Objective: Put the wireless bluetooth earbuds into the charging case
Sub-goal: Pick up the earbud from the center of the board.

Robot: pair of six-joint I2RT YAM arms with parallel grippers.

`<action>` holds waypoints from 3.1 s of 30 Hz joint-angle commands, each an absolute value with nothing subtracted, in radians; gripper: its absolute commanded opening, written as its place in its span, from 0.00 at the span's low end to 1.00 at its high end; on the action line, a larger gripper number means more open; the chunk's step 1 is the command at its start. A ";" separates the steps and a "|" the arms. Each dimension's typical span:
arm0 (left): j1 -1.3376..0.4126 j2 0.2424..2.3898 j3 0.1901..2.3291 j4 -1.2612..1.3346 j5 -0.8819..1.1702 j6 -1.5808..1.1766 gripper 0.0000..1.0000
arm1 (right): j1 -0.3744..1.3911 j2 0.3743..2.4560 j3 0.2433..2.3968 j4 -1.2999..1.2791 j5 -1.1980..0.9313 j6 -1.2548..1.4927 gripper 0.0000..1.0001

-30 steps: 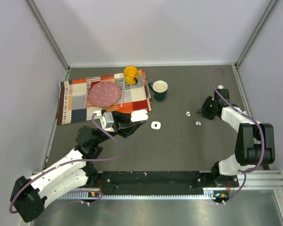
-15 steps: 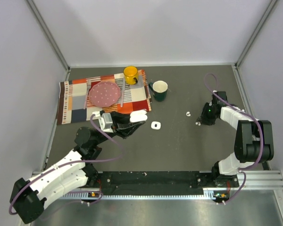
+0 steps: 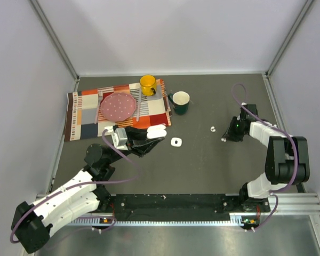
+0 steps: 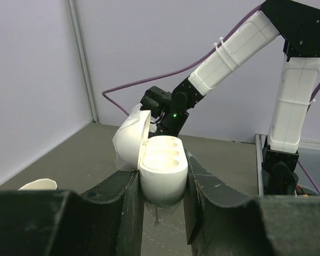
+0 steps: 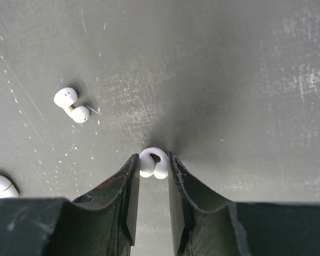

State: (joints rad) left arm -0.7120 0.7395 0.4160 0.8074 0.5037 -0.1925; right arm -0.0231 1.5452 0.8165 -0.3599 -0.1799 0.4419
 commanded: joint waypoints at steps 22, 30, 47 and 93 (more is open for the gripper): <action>-0.709 0.738 0.411 0.844 0.497 -0.204 0.00 | -0.026 1.296 0.663 -0.278 -0.229 0.609 0.40; -0.707 0.742 0.416 0.841 0.496 -0.206 0.00 | -0.026 1.322 0.777 -0.317 -0.270 0.384 0.40; -0.709 0.750 0.420 0.838 0.499 -0.206 0.00 | -0.028 1.488 0.821 -0.385 -0.201 0.330 0.33; -0.709 0.765 0.411 0.861 0.496 -0.225 0.00 | -0.015 1.286 0.480 -0.144 -0.195 0.983 0.09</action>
